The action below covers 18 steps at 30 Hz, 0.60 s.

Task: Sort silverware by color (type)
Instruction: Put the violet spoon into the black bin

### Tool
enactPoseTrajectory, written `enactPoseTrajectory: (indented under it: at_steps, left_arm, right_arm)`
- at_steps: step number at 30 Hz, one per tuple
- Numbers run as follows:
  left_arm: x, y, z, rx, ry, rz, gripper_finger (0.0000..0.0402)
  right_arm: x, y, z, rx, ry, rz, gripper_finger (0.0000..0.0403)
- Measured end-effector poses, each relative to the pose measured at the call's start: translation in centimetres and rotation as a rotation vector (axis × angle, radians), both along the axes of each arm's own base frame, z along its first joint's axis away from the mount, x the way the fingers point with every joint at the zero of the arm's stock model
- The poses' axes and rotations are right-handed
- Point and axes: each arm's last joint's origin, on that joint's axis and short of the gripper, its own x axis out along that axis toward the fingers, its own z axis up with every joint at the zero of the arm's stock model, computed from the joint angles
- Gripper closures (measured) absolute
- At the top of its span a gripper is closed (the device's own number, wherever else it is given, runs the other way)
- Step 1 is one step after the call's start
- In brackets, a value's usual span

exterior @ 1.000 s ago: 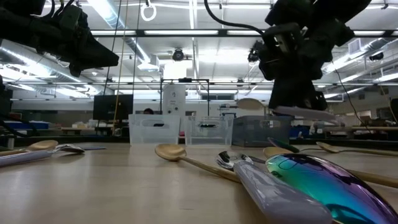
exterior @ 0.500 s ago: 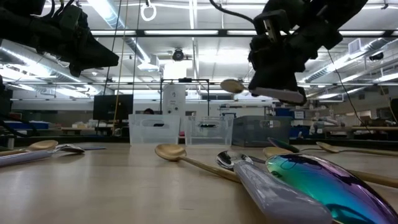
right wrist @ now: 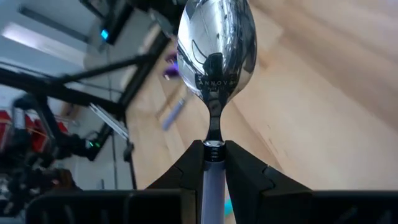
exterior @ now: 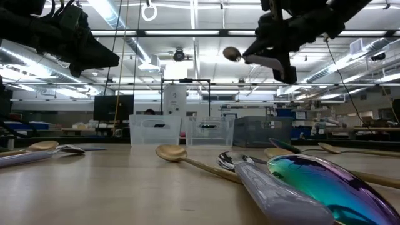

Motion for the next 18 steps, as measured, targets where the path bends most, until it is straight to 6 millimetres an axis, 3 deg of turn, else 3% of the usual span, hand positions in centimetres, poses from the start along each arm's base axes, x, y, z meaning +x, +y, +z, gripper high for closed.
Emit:
enactPoseTrajectory:
  at_steps: [12, 18]
  left_arm:
    - [0.0, 0.0, 0.0, -0.002, -0.003, 0.0, 0.0299]
    - [0.0, 0.0, 0.0, -0.002, -0.003, 0.0, 0.0299]
  right_arm:
    - [-1.6, -2.9, 2.0, -0.082, -0.076, -0.098, 0.0343]
    - [-1.6, -4.3, 4.6, -0.168, -0.084, -0.122, 0.0343]
